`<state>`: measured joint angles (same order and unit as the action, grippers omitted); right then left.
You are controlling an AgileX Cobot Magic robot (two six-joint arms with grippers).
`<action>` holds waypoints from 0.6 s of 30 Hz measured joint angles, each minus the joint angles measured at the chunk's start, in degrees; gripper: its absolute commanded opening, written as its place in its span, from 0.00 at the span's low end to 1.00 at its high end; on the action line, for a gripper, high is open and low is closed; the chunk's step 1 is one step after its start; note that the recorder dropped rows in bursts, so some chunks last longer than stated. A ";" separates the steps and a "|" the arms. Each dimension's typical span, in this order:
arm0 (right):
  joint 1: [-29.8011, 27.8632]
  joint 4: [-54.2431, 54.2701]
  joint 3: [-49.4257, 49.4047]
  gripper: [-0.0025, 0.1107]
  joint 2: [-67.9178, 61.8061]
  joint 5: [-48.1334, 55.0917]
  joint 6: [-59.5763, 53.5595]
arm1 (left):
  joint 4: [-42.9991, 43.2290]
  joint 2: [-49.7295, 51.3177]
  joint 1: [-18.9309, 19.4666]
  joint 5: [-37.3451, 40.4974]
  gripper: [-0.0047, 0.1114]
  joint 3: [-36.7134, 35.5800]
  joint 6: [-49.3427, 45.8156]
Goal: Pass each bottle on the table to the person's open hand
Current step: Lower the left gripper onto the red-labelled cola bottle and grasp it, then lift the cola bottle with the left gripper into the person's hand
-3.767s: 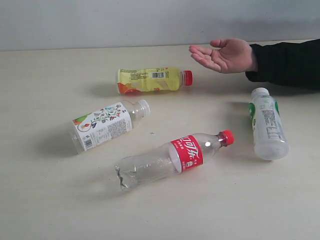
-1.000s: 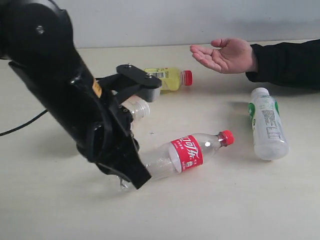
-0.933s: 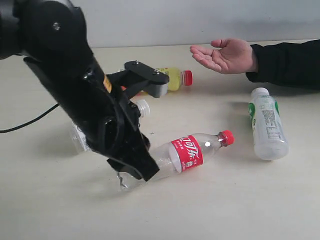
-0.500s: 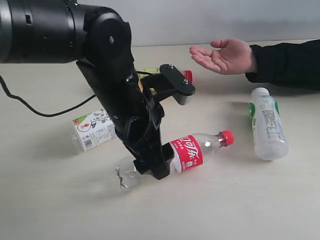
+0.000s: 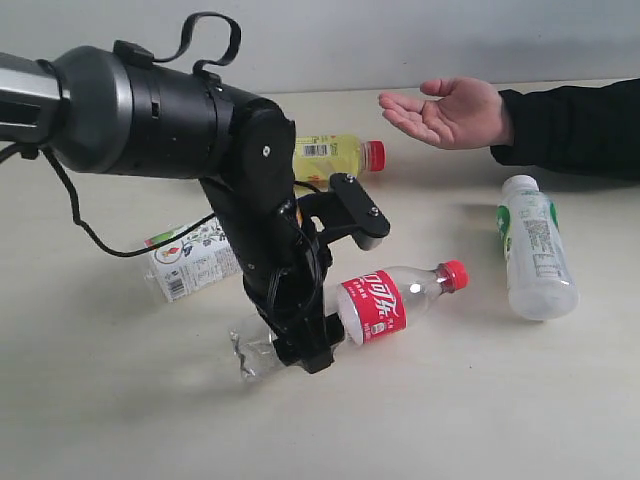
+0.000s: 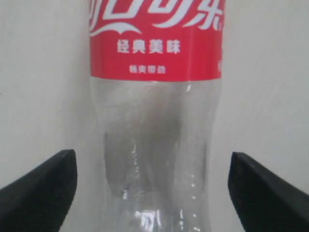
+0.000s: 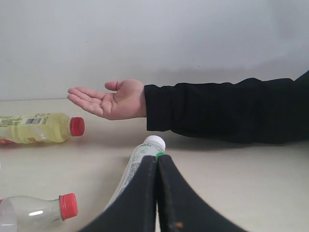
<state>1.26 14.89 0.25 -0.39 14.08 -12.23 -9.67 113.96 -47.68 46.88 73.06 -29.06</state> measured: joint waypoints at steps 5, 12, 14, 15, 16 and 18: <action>0.00 0.00 0.00 0.02 0.00 0.00 0.00 | 0.14 1.75 0.00 -0.81 0.71 0.00 0.00; 0.00 0.00 0.00 0.02 0.00 0.00 0.00 | 0.16 2.76 0.00 -0.90 0.35 0.00 0.00; 0.00 0.00 0.00 0.02 0.00 0.00 0.00 | 0.16 2.76 0.00 -0.90 0.25 0.09 0.00; 0.00 0.00 0.00 0.02 0.00 0.00 0.00 | 0.16 2.76 0.00 -0.90 0.16 0.09 0.00; 0.00 0.00 0.00 0.02 0.00 0.00 0.00 | 0.16 2.76 0.00 -0.90 0.11 0.23 0.00; 0.00 0.00 0.00 0.02 0.00 0.00 0.00 | 0.16 2.76 0.00 -0.79 0.04 0.22 0.19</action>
<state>1.26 14.89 0.25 -0.39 14.08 -12.23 -9.50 116.72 -47.68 46.09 73.28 -28.88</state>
